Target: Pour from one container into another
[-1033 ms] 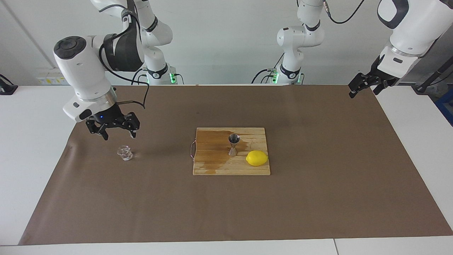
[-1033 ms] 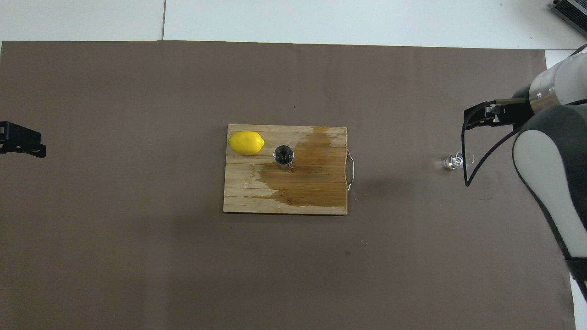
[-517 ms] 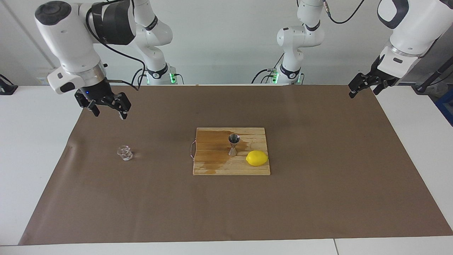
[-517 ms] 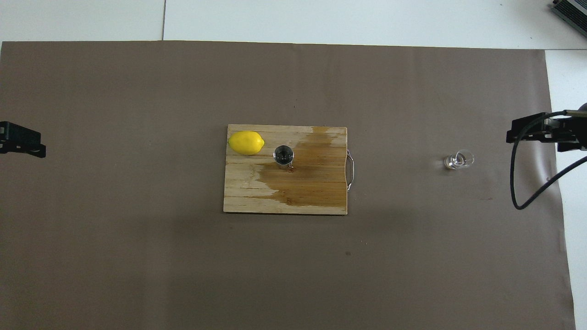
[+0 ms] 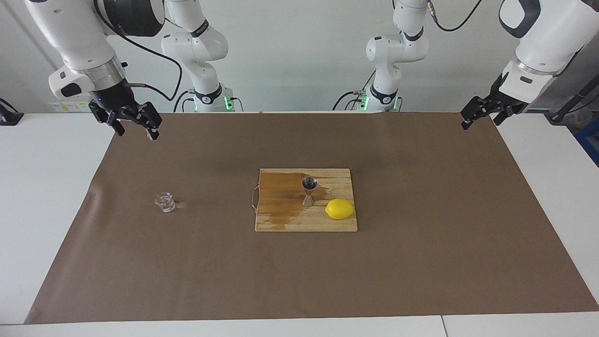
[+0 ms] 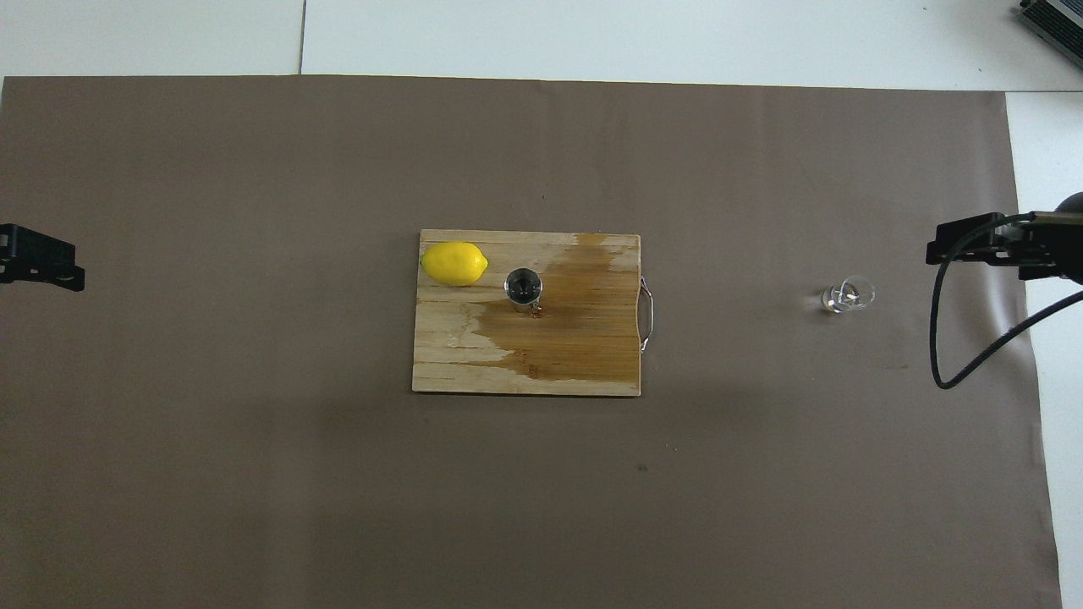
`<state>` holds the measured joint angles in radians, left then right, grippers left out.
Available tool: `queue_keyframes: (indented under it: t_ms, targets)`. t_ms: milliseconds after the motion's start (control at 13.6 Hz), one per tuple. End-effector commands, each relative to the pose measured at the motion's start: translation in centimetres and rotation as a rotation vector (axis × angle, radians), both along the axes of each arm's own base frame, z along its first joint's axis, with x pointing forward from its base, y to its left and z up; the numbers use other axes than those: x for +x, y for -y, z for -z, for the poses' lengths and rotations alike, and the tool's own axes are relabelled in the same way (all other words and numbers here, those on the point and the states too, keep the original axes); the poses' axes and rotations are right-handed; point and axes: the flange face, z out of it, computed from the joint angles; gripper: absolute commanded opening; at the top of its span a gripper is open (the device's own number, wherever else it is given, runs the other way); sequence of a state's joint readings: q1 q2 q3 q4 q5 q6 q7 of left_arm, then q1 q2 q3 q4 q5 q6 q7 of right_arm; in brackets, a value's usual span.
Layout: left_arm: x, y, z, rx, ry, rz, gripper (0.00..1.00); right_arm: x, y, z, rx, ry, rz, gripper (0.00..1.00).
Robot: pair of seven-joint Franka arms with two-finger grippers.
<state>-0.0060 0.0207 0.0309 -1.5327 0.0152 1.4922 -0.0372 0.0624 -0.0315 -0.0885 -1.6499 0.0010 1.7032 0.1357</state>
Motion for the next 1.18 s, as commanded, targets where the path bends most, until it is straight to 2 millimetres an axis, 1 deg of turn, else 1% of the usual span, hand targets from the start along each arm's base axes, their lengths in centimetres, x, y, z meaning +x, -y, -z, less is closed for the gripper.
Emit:
queue_keyframes:
  t_ms: [0,148,221,369,517,664,1107]
  targets:
    - [-0.8,-0.2,-0.2,-0.002,-0.002,-0.006,1.0,0.1,-1.1,-2.0,-0.07,-0.02,-0.039,1.0]
    - [-0.8,-0.2,-0.2,-0.001,-0.002,-0.006,1.0,-0.6,-1.3,-3.7,-0.069,-0.043,-0.038,1.0]
    - [-0.8,-0.2,-0.2,-0.001,-0.002,-0.006,1.0,-0.7,-1.2,-4.2,-0.068,-0.051,-0.045,1.0]
    - [-0.8,-0.2,-0.2,0.0,-0.002,-0.007,1.0,-0.7,-1.2,-3.9,-0.062,-0.061,-0.042,1.0]
    - [-0.8,-0.2,-0.2,-0.001,-0.002,-0.006,1.0,-0.5,-1.6,-3.6,-0.017,-0.068,-0.049,1.0]
    - [-0.8,-0.2,-0.2,-0.001,-0.002,-0.006,1.0,-0.9,-1.8,-3.0,-0.015,-0.109,-0.073,1.0]
    - [-0.8,-0.2,-0.2,-0.001,-0.002,-0.006,1.0,-0.9,-1.6,-2.9,-0.024,-0.114,-0.071,1.0]
